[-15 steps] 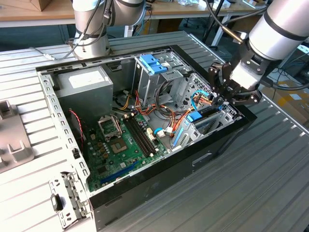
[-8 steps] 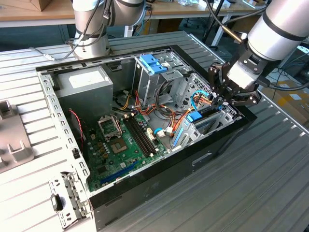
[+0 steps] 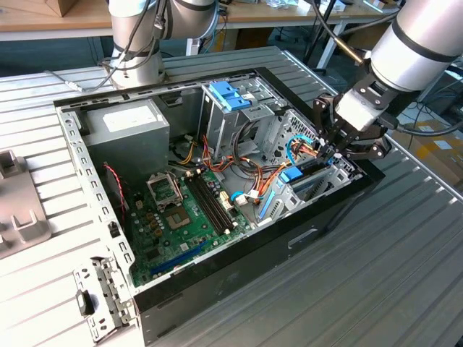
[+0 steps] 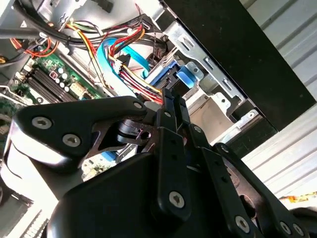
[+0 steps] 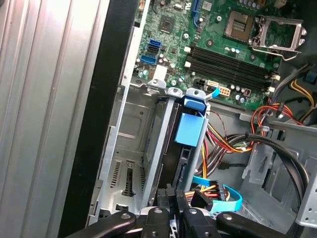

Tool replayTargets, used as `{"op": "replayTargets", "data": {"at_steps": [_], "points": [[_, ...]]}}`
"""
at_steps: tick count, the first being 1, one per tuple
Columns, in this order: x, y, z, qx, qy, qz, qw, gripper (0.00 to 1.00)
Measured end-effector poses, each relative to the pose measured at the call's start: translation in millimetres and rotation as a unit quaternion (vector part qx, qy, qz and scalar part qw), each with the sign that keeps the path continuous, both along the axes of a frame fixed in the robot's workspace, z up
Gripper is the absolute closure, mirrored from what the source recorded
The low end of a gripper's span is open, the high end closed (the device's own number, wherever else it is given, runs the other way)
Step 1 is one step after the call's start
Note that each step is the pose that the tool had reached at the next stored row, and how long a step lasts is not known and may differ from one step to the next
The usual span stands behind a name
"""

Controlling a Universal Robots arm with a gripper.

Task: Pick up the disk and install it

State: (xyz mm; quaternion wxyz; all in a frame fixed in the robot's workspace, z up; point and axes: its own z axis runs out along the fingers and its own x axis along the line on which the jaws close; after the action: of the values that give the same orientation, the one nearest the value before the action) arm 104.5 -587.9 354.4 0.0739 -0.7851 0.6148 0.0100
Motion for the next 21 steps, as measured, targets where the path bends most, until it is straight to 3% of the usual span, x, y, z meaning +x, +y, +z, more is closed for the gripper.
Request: {"op": "replayTargets", "data": {"at_steps": [7, 12, 21], "points": [[0.0, 0.0, -1.2, 0.0, 0.0, -0.04, 0.9992, 0.83], [-2.5, 0.0, -1.8, 0.0, 0.0, -0.057, 0.99835, 0.83], [-3.4, 3.1, -1.8, 0.0, 0.0, -0.06, 0.99818, 0.83]]}}
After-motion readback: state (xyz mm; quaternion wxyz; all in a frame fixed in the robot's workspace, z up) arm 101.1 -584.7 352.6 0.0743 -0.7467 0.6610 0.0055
